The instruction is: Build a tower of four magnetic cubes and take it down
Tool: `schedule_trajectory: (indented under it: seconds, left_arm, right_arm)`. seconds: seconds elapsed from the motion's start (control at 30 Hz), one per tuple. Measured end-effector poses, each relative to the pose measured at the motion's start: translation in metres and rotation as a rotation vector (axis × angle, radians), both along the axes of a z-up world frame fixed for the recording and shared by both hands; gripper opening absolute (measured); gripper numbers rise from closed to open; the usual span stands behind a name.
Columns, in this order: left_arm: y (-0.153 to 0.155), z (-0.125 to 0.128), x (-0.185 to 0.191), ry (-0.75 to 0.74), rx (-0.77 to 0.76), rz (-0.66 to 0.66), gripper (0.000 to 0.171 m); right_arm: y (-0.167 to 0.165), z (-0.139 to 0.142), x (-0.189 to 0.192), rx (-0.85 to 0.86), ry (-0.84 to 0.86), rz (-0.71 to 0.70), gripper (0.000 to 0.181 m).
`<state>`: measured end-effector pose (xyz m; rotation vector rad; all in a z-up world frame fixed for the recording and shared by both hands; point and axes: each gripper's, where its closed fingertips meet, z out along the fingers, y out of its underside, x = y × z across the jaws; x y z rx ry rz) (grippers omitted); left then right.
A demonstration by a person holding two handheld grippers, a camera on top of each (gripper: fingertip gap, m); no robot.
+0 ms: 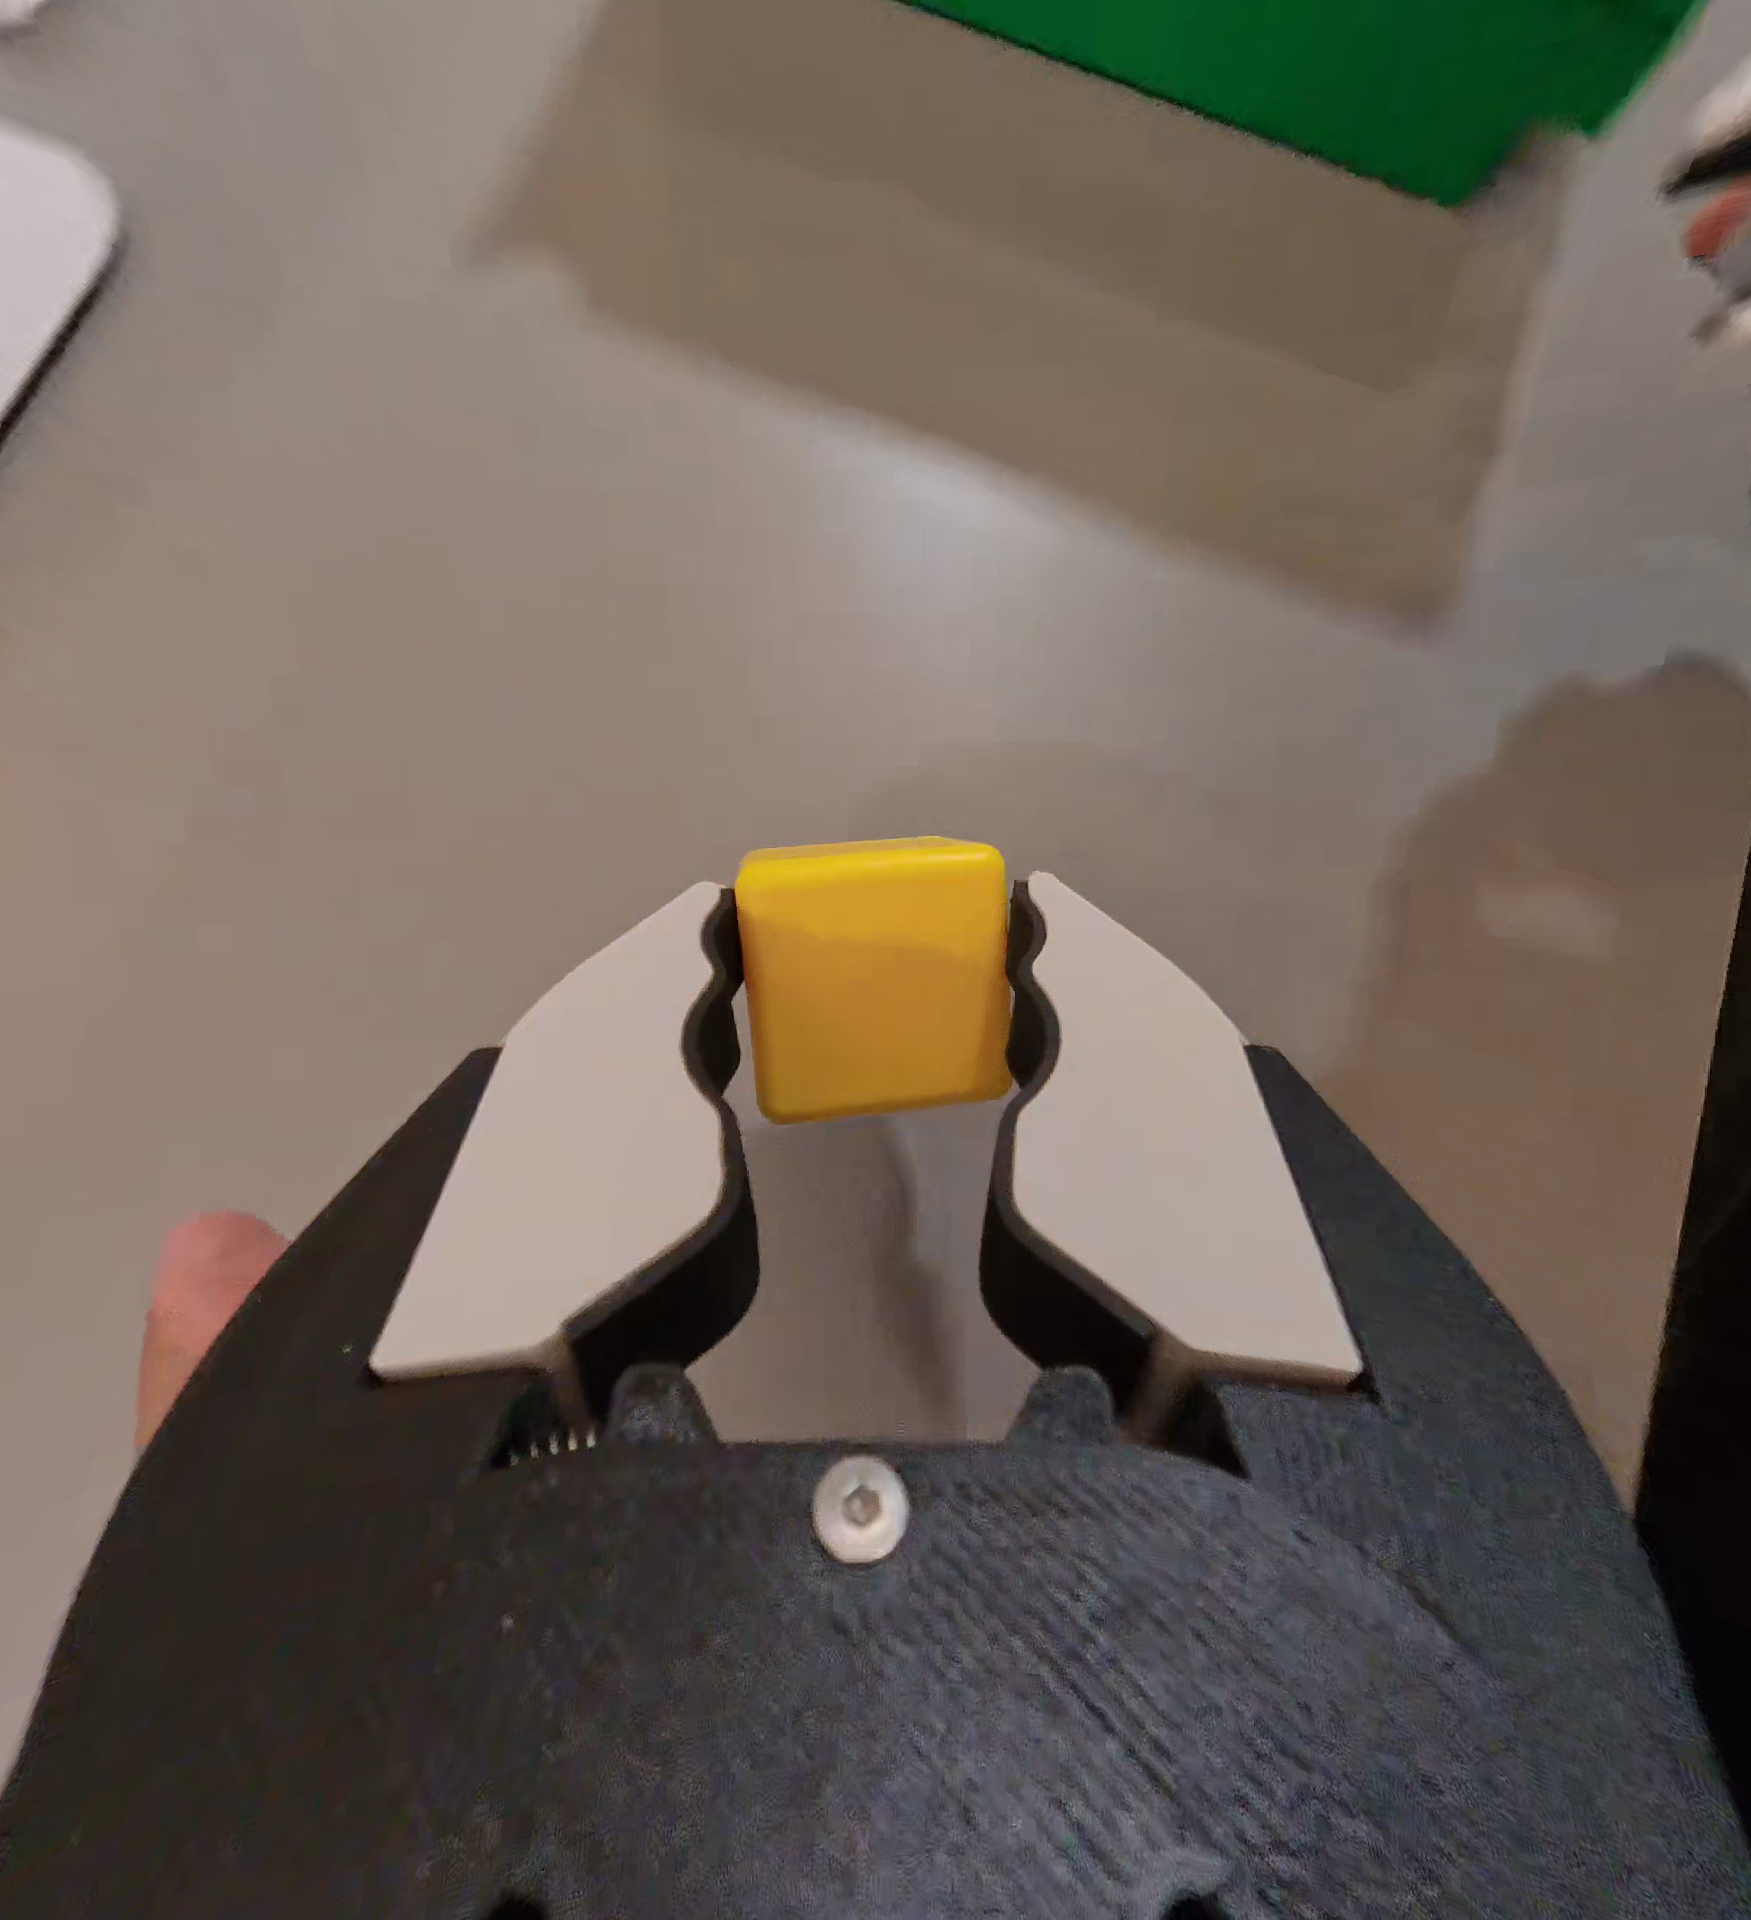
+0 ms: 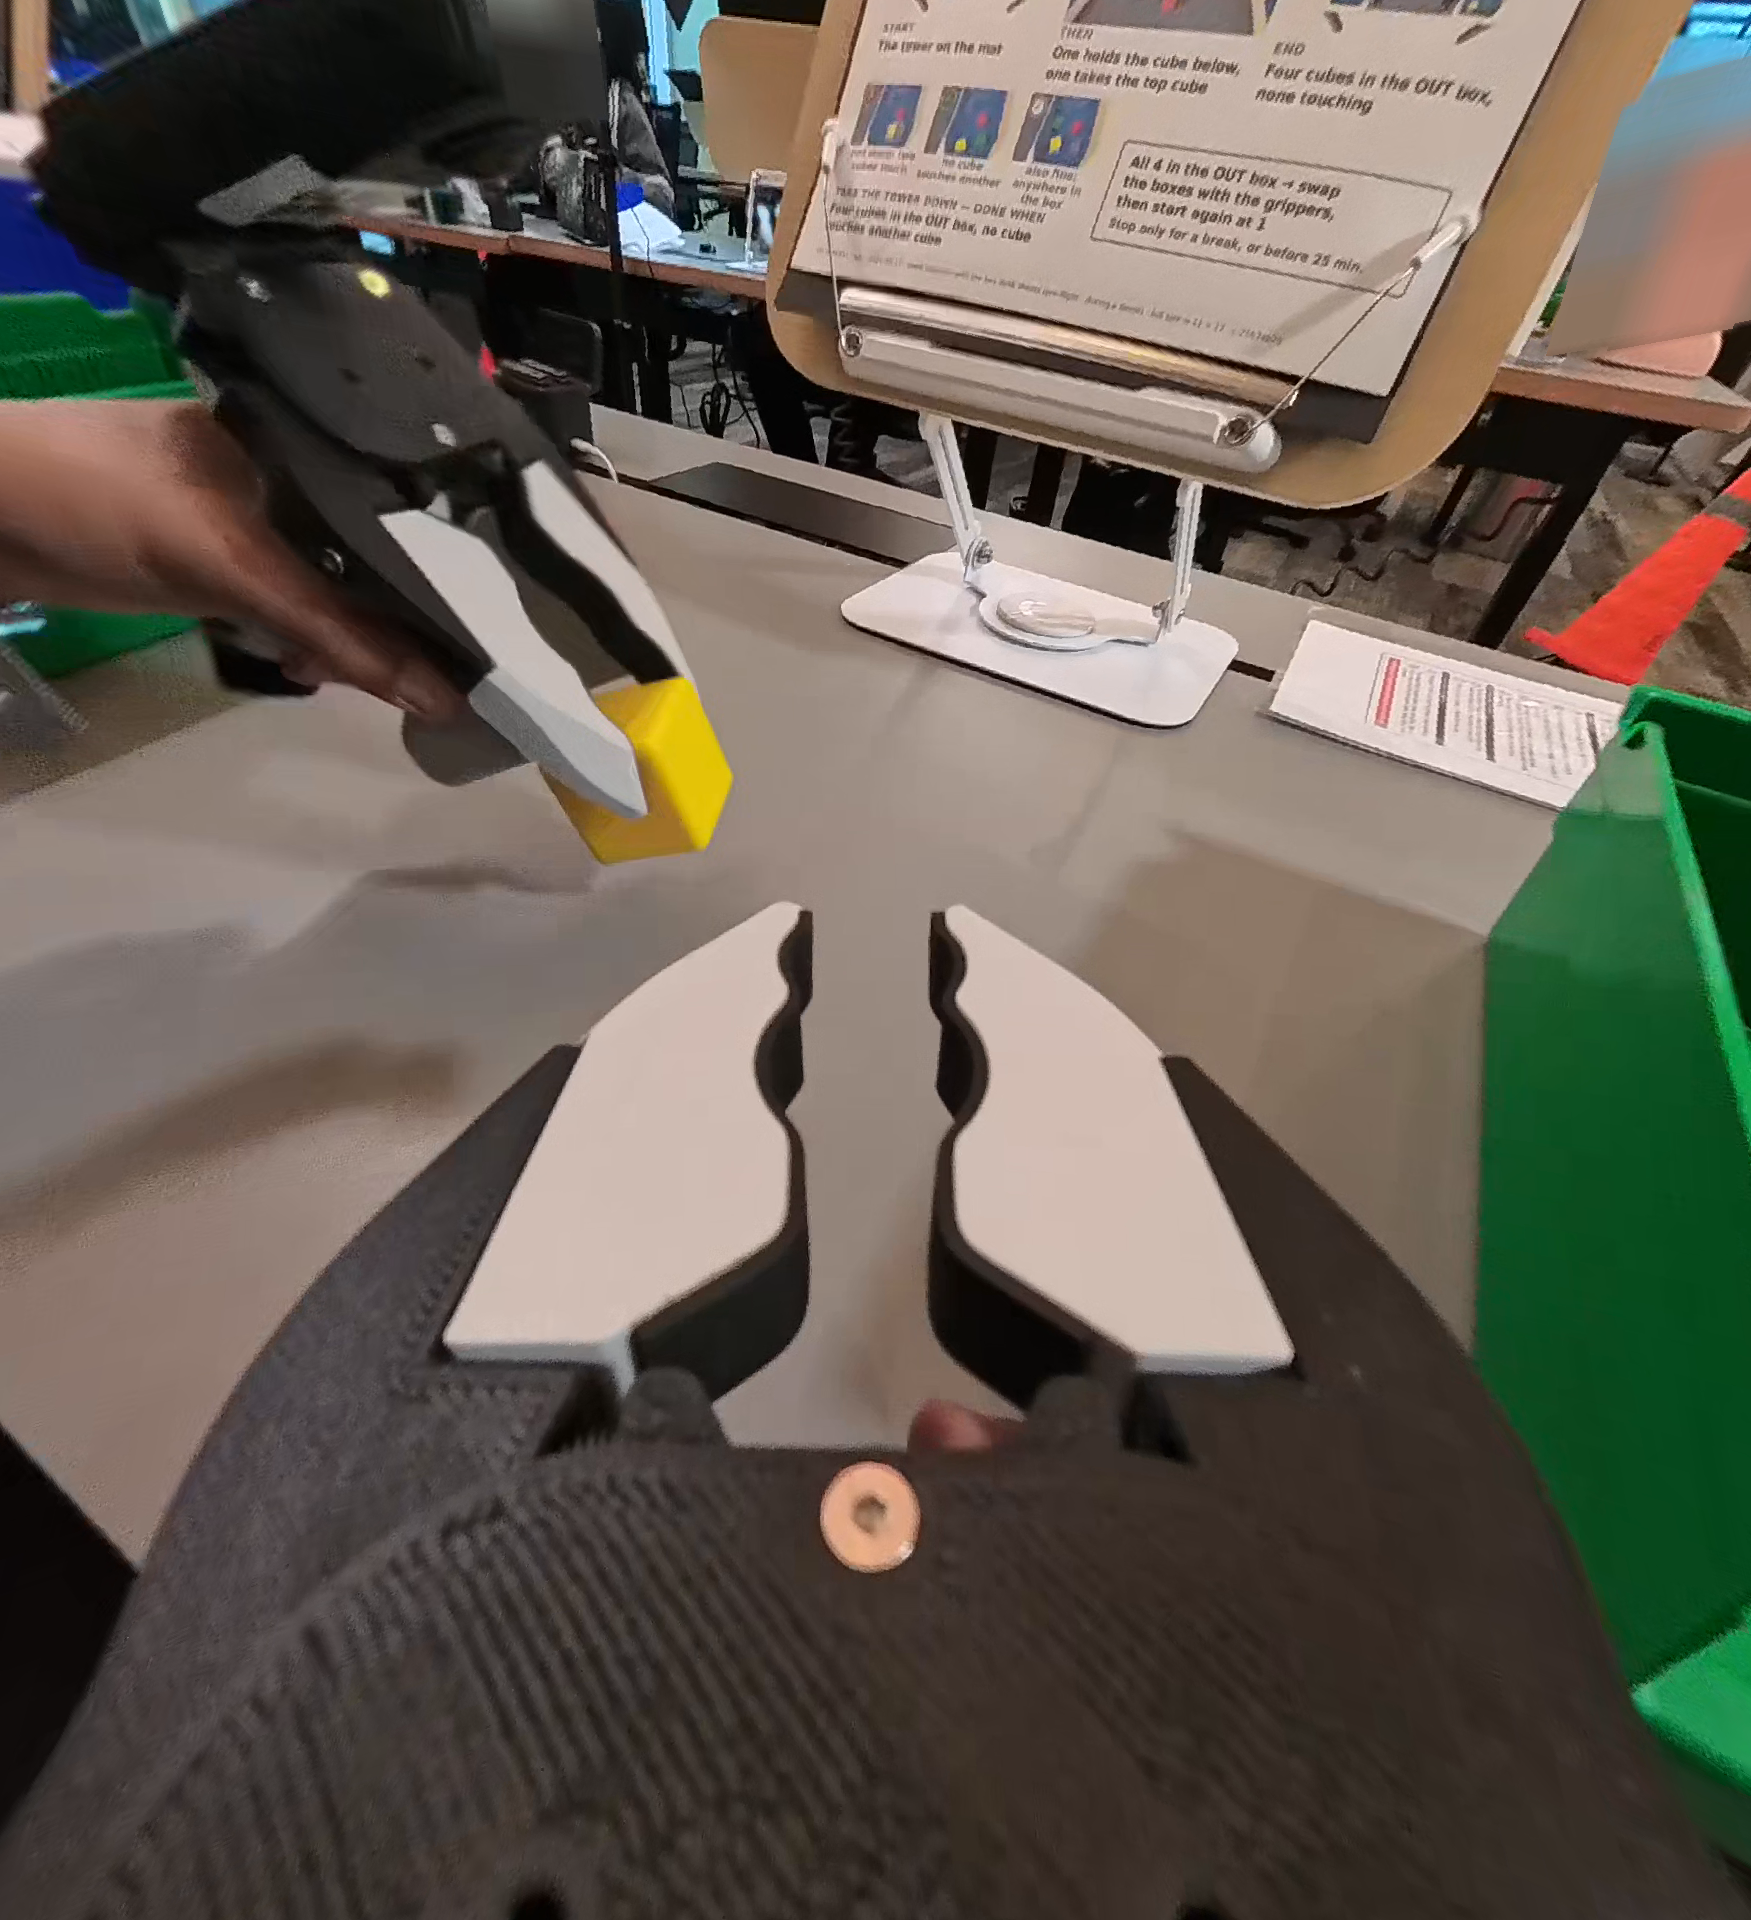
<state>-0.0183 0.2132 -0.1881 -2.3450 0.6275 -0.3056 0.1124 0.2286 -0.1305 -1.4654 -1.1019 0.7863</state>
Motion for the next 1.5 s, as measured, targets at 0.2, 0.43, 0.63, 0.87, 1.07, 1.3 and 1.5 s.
schedule_trajectory:
  seconds: [0.2,0.43,0.63,0.87,1.07,1.3,1.5]
  left_arm:
    - [0.009,-0.014,0.009,0.071,-0.065,-0.315,0.052]
    - [0.009,-0.032,0.015,0.103,-0.152,-0.437,0.052]
    - [0.013,-0.032,0.021,0.141,-0.085,-0.417,0.057]
    - [0.001,-0.04,0.019,0.007,-0.118,-0.295,0.076]
    - [-0.015,-0.031,-0.006,-0.026,0.004,-0.151,0.077]
    - [-0.048,-0.02,-0.034,-0.157,0.041,0.093,0.075]
    - [-0.042,-0.016,-0.056,-0.109,0.122,0.183,0.074]
  right_arm:
    - [-0.002,-0.02,-0.012,-0.032,-0.08,0.052,0.023]
    - [-0.013,-0.034,-0.024,-0.122,-0.113,0.107,0.024]
    - [-0.02,-0.038,-0.022,-0.15,-0.137,0.138,0.028]
    - [-0.016,-0.039,-0.013,-0.239,-0.117,0.131,0.03]
    - [-0.018,-0.036,-0.013,-0.401,-0.039,0.163,0.033]
    - [-0.016,-0.056,-0.012,-0.308,-0.201,0.136,0.033]
    - [-0.031,-0.061,-0.023,-0.268,-0.243,0.191,0.031]
